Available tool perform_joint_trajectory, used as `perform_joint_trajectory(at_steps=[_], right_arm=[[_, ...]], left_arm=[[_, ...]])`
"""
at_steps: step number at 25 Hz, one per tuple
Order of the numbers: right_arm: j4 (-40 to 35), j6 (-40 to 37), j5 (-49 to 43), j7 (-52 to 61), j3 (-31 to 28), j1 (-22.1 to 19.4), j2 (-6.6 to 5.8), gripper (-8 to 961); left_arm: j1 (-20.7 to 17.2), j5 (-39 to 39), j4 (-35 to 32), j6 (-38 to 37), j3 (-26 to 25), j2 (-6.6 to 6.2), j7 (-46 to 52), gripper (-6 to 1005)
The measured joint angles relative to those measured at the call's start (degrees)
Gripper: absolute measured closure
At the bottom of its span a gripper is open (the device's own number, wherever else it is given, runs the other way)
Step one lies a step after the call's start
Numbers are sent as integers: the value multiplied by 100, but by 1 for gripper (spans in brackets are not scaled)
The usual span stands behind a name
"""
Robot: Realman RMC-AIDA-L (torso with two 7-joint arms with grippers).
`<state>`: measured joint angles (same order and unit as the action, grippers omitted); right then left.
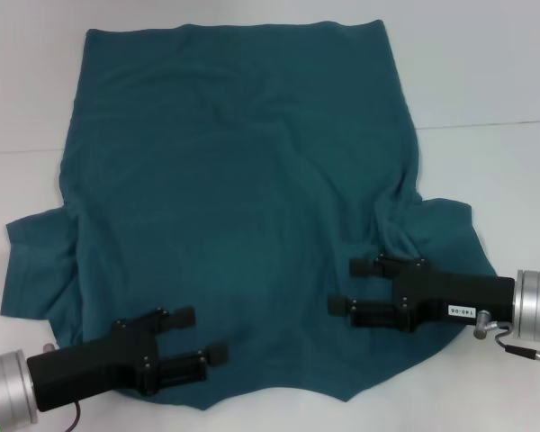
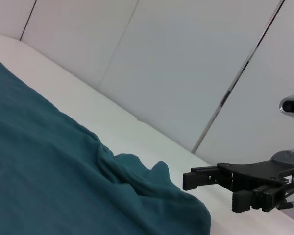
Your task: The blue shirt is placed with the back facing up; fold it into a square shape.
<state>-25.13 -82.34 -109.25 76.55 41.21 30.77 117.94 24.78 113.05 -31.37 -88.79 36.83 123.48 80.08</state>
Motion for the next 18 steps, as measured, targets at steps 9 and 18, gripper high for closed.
perform_joint_trajectory(at_steps=[9, 18], right_arm=[[26, 87, -17, -3, 108, -6, 0, 41], [20, 124, -11, 13, 65, 8, 7, 41]], left_arm=[[0, 109, 0, 9, 0, 14, -1, 80], [0, 18, -5, 338, -206, 5, 50, 80]])
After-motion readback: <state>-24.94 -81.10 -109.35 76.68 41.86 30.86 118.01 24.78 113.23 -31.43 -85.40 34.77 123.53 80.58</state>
